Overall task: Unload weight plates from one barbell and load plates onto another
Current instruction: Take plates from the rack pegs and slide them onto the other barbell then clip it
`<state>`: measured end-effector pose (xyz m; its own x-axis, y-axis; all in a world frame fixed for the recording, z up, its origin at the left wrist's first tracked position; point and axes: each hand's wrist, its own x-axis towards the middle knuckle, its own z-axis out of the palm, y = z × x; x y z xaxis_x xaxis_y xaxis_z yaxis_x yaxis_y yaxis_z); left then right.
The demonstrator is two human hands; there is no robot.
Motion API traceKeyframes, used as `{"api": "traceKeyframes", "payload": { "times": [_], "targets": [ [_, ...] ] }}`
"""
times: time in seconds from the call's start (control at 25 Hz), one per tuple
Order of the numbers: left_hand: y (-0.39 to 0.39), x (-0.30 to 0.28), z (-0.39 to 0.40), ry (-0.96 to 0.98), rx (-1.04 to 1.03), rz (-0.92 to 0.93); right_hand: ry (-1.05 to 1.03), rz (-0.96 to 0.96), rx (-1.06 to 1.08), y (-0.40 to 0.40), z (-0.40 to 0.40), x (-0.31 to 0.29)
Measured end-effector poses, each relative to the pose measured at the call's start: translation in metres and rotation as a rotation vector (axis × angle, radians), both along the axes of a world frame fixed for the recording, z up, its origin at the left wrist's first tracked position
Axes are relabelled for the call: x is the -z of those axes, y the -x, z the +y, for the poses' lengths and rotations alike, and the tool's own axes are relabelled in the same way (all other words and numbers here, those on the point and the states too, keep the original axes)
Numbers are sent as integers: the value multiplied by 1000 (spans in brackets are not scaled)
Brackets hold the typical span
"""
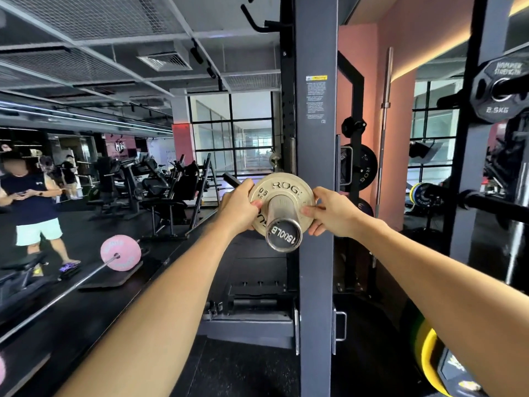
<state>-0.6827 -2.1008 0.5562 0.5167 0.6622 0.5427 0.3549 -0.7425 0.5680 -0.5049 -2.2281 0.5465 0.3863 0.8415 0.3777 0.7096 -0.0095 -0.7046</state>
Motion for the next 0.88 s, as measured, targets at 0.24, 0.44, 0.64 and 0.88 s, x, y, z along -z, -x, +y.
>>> {"api": "traceKeyframes", "payload": {
  "times": [0.24, 0.44, 0.64, 0.88],
  "targets": [
    [-56, 4, 69, 31, -22, -5, 29, 11, -7, -48, 62, -4],
    [-95, 4, 116, 56, -32, -28, 28, -1, 6, -81, 106, -9],
    [-129, 3, 160, 71, -42, -16, 34, 31, 15, -110, 148, -7],
    [-162, 3, 200, 70, -70, -5, 33, 31, 32, -138, 186, -8]
  ]
}}
